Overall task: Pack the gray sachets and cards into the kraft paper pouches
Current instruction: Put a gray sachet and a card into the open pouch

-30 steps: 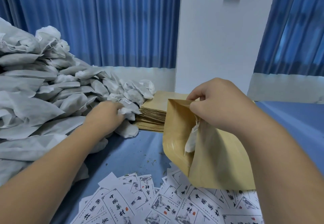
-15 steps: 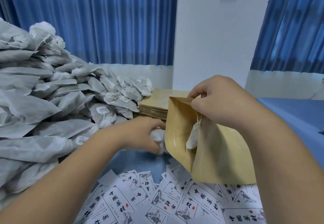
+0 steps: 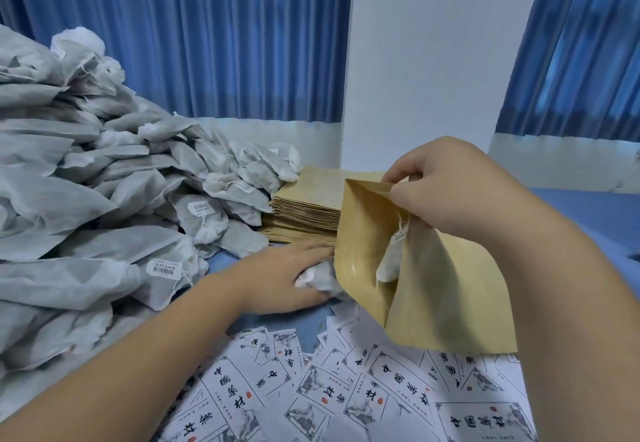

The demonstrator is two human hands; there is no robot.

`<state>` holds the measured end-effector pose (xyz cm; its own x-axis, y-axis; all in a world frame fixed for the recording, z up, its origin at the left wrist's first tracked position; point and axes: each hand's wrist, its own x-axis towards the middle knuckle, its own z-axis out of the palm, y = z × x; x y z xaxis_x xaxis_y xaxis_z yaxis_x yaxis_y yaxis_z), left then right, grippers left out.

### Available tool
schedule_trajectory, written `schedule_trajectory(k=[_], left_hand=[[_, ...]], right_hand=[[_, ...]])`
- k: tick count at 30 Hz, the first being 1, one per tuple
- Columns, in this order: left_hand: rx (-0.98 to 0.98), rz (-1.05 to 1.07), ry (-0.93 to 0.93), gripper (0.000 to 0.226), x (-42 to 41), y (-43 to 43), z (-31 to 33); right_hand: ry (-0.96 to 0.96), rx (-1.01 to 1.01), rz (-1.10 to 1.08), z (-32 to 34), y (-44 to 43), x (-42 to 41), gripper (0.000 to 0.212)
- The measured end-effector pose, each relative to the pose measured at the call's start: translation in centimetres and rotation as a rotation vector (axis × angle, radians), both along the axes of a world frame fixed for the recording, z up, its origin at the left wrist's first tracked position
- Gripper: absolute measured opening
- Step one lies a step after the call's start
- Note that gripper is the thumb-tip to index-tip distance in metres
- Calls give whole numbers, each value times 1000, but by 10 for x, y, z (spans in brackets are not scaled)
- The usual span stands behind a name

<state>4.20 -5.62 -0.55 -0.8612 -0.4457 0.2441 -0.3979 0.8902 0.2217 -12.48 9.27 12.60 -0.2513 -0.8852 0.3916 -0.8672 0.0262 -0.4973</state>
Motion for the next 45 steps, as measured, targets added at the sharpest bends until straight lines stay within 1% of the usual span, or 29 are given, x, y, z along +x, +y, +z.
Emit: schedule_trajectory(k=[2,3,6,8,10,11,14,15,17,19,22,25,29,35,39,41,43,45], left_hand=[[-101,24,-73,66,0,-4,-13],[-118,51,-92,68,-1,-5,-17],[-154,140,-36,69,-5,-8,-23],[-240,178,4,64,-6,-9,-23],[-261,181,39,58,-5,-14,-22],[-217,175,47,55,-4,-16,-22],[63,221,37,39,0,-18,-25],[88,239,44,34,0,-18,-26],[37,249,82,32,-1,-18,-25],[-9,245,129,35,0,-19,-22],[-4,269,185,39,6,-23,-15],[69,306,266,34,18,-23,1],[194,339,391,30,35,-19,37],[304,165,305,22,50,15,95],[213,105,324,28,28,46,103],[125,63,274,26,14,57,98],[-41,60,159,25,2,62,89],[-256,92,82,23,-8,66,79]], right_hand=[[-1,3,0,0,0,-1,26],[-3,3,0,0,0,-1,26],[-3,0,4,0,0,-3,26],[-4,0,6,0,0,-3,25],[-6,3,7,-1,0,-4,25],[-11,3,7,-1,0,-4,25],[-26,3,9,-1,-1,-5,26],[-26,5,10,-1,-1,-5,26],[-23,11,11,0,0,-6,25],[-20,17,9,0,0,-6,25],[-21,22,9,0,-1,-7,25],[-27,22,6,-1,-2,-7,25],[-21,26,-2,0,-1,-7,26],[-6,19,-19,0,0,-8,27],[16,18,-45,0,-1,-5,27],[22,14,-44,0,-1,-5,26],[31,7,-41,0,-1,-5,25],[53,8,-38,0,-2,-6,25]])
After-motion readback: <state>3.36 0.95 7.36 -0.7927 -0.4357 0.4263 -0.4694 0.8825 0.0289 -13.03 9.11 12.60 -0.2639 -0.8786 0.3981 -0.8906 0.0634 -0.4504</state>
